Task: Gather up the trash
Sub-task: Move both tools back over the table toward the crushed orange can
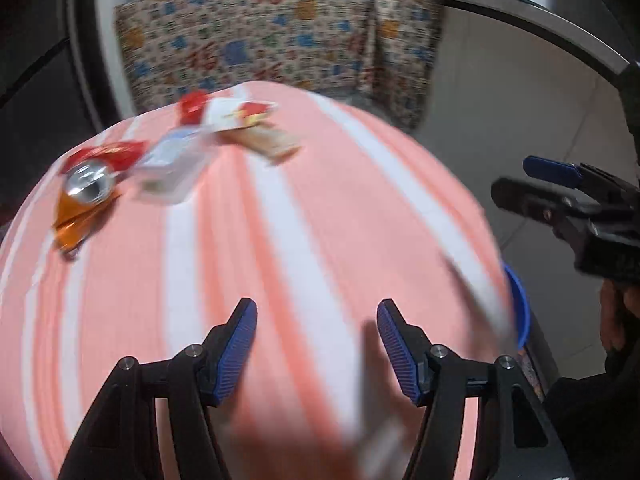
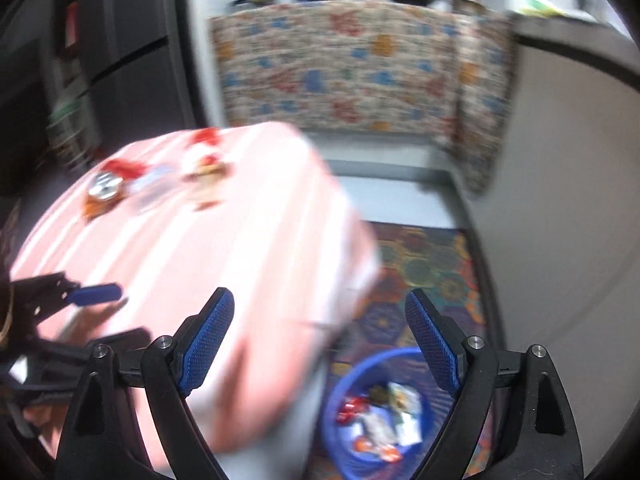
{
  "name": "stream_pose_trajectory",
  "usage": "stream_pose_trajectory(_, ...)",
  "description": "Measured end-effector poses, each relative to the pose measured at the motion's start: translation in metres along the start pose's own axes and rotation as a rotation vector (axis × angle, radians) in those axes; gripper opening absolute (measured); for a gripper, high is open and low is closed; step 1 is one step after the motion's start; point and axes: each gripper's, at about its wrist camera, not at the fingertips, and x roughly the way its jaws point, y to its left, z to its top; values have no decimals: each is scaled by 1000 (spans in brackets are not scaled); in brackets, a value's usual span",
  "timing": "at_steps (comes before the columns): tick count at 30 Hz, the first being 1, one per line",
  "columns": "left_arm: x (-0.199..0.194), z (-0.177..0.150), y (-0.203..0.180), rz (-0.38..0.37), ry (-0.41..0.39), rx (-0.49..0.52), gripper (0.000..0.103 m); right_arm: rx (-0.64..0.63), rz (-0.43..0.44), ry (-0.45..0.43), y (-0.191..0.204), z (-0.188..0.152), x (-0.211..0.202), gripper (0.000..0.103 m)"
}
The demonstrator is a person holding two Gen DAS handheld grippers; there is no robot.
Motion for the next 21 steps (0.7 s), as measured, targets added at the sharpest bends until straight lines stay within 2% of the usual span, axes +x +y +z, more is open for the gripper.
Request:
stream_pose_trajectory(5, -5, -17, 59, 89, 9, -34, 64, -115, 102, 61, 70, 0, 35, 88)
stream_pose_trajectory(10, -12, -28, 108, 133, 8, -82, 64, -222, 144, 103, 121, -11, 52, 88)
stream_pose_trajectory(14, -12, -28, 140, 148, 9, -133, 79, -258, 165, 123, 141, -12, 63, 89)
stream_pose_trajectory(17, -11, -24, 161, 147, -3, -153, 79, -261, 172, 137, 148, -12, 70, 92)
stream_pose_trajectory(19, -6, -19, 168, 143, 2, -130, 83, -262, 175, 151, 150, -11, 76, 92)
stream_pose_trajectory(21, 3, -10, 177, 130, 17, -105, 95, -253, 182, 156, 151, -12, 80, 95)
